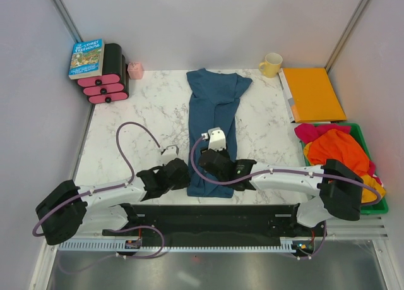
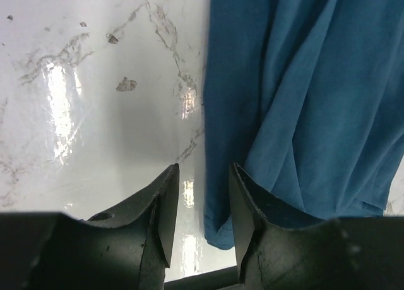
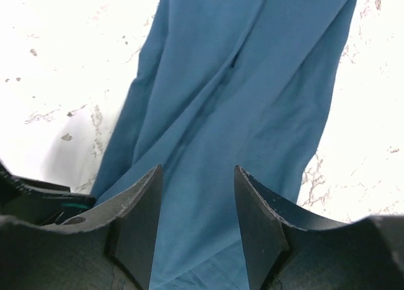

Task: Fold and stack the t-shirts

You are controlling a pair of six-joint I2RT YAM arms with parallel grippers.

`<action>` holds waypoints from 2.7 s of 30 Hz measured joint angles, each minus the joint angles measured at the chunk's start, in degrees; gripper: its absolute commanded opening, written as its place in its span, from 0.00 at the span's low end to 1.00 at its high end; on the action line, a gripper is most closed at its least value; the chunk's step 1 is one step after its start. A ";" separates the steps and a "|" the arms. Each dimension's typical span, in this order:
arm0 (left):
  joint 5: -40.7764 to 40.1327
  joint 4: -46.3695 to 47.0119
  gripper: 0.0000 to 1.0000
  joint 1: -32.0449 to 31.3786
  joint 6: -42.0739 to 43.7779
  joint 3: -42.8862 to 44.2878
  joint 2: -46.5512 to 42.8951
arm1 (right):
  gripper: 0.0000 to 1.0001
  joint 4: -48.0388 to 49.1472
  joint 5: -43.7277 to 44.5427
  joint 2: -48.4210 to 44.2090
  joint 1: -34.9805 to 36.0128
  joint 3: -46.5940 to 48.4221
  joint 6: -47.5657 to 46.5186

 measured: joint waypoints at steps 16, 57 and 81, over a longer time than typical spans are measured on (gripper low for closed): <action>-1.62 0.52 0.43 -2.67 -0.17 0.26 -0.11 | 0.57 0.02 0.28 -0.02 -0.50 -2.14 0.66; -9.66 4.79 0.66 -14.78 8.59 5.01 -8.33 | 0.00 0.46 -1.11 -9.99 -3.72 -10.60 3.45; -10.32 8.48 0.56 -14.80 5.22 -0.39 3.80 | 0.00 9.22 -7.04 11.91 -3.15 0.94 2.45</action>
